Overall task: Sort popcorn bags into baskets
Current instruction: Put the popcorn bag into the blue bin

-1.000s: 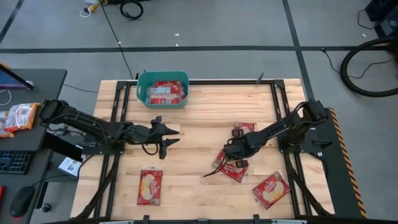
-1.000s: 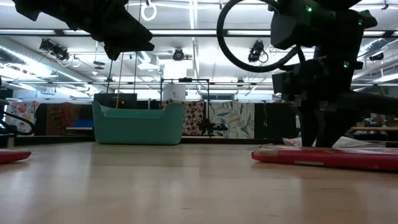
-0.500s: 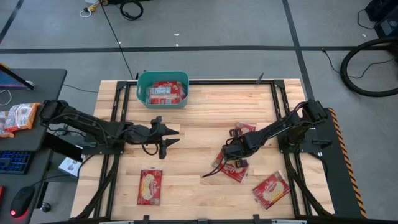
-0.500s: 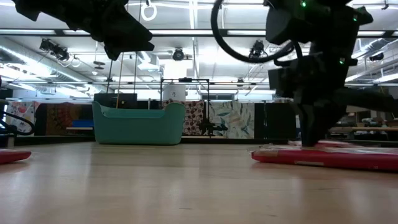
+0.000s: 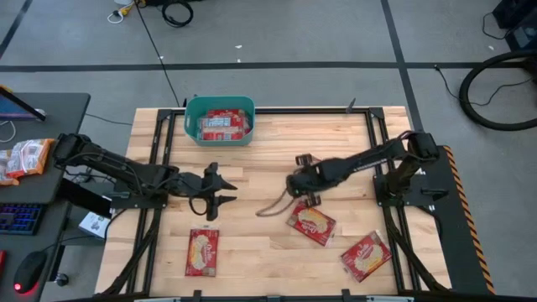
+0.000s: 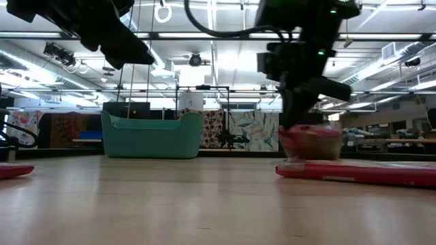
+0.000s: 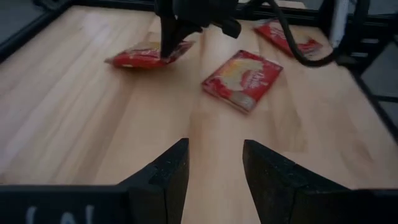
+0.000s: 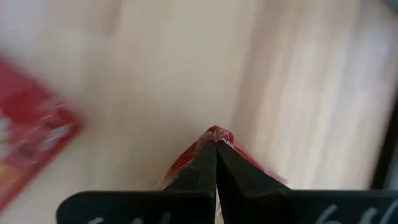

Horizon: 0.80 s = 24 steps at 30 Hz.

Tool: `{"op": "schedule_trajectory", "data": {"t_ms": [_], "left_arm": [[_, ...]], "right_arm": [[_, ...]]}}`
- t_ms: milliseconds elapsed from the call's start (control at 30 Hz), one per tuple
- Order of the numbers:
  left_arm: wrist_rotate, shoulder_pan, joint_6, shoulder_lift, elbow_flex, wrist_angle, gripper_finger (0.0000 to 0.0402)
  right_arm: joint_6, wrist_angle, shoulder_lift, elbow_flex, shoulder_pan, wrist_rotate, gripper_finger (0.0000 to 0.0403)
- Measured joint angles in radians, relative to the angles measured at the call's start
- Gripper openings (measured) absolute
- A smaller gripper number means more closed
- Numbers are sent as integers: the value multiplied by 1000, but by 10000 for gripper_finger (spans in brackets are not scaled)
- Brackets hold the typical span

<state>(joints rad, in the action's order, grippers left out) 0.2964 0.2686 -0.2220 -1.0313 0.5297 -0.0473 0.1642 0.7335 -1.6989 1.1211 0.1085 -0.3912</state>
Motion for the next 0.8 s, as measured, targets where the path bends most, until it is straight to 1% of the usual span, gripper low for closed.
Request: {"op": "schedule_trajectory", "data": {"t_ms": [333, 500, 600, 700, 800], "left_arm": [[75, -4, 207, 0, 0, 7, 155], [137, -4, 233, 0, 0, -27, 155], [132, -4, 204, 0, 0, -58, 155], [126, -2, 159, 0, 0, -82, 155], [125, -2, 109, 0, 0, -83, 155]], "right_arm": [[230, 13, 1, 213, -190, -16, 2], [309, -7, 1, 329, -262, -13, 2], [354, -92, 1, 377, -288, -6, 2], [404, -236, 2, 403, -303, 21, 2], [433, -398, 2, 420, -315, 103, 2]]}}
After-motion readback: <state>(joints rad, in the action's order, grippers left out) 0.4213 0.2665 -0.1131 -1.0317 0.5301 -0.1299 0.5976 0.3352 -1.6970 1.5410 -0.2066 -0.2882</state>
